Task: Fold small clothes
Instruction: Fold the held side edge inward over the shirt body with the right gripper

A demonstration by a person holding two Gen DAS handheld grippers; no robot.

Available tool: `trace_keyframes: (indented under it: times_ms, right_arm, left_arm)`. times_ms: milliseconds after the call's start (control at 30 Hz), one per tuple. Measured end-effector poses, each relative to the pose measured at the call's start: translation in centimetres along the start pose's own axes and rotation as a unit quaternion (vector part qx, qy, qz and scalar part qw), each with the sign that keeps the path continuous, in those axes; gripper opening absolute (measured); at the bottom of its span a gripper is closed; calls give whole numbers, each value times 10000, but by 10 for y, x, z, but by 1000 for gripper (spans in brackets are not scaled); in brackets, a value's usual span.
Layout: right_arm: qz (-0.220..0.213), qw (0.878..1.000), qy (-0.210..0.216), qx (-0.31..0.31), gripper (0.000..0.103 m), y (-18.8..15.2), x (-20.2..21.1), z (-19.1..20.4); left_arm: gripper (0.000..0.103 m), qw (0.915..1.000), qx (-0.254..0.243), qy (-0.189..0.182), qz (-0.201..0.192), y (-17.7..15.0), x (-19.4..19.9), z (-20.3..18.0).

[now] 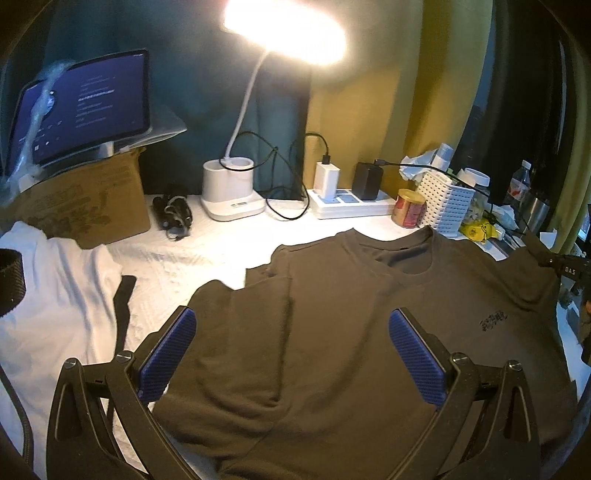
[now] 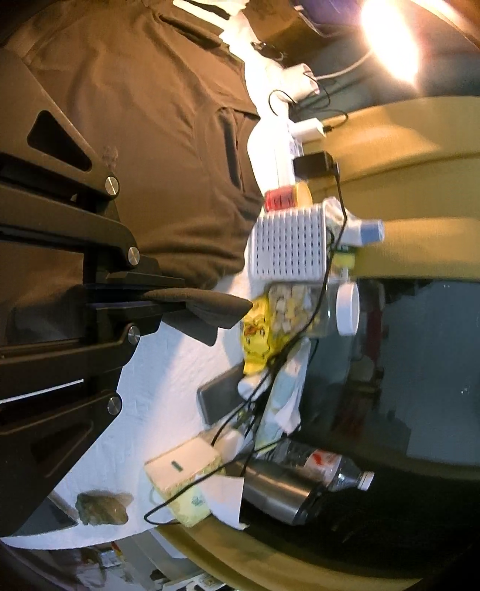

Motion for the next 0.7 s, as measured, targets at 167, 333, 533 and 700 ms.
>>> trace_keyframes:
  times_ms: [167, 333, 533, 700]
  right_arm:
    - [90, 9999, 99, 25, 5, -2, -13, 22]
    - [269, 9993, 241, 77, 5, -11, -32, 44]
    - [428, 9972, 617, 47, 5, -19, -52, 69]
    - [441, 9950, 888, -66, 5, -25, -63, 78]
  left_arm:
    - [102, 10000, 20, -48, 39, -8, -2, 13]
    - [102, 10000, -11, -70, 70, -13, -3, 20]
    - [102, 9999, 33, -45, 83, -17, -1, 27]
    - [102, 10000, -7, -18, 95, -19, 1, 25]
Point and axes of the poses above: each gripper's, at about its wrist camera, not at the fingertips, and x roughly against the way its jaws point, z to its left, y to its top, the point moved 6 cm from there along -x, roughly the way its jaws point, and after that the axes turned 14 degrees about y, right-handed, at the moved point
